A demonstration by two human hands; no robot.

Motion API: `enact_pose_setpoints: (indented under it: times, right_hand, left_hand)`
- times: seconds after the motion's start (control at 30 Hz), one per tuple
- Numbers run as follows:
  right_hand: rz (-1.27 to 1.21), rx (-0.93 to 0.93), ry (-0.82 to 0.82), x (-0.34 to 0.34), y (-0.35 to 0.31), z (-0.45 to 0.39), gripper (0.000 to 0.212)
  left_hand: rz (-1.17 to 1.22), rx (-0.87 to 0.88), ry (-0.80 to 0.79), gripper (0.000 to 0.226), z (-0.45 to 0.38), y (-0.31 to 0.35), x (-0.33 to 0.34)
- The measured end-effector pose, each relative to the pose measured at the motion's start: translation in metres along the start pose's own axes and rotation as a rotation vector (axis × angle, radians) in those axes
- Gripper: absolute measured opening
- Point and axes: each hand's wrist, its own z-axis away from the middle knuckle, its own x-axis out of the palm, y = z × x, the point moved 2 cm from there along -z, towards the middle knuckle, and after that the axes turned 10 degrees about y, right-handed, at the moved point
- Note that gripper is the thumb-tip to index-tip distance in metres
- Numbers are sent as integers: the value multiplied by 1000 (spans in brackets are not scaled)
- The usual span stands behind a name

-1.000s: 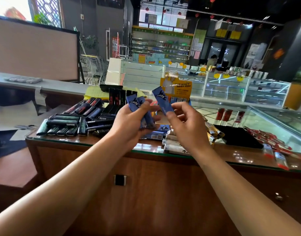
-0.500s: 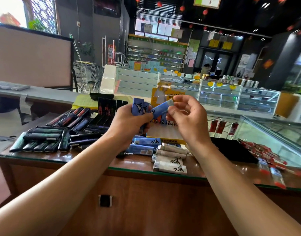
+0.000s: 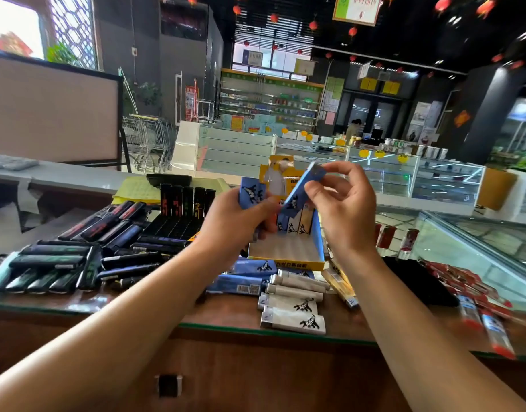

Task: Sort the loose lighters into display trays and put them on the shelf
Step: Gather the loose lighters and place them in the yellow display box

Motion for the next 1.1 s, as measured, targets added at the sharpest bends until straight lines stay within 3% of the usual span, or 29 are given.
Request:
enact_pose_setpoints:
  times: [0.2,0.3,0.5,0.73,1.1]
  right_hand:
    - [190,-7,-32,-9,28,-28,27]
    - [358,-70,-125,0,48,-36,25]
    - [617,-199,-246,9,80,-47,21]
    - [877,-341,-333,20,102,-48,23]
    - [979,-573,-378,29,106,-44,28]
  left_hand:
    - [43,-180,-44,16,-32,1,-14]
    - [-82,-153,-76,9,-48,-6,-14]
    - [-193,-101,-143,18,-73,-18,-9]
    - [-175,19,-59,10,-83,-28,1]
    - [-244,108,-30,7,-80,-31,-3]
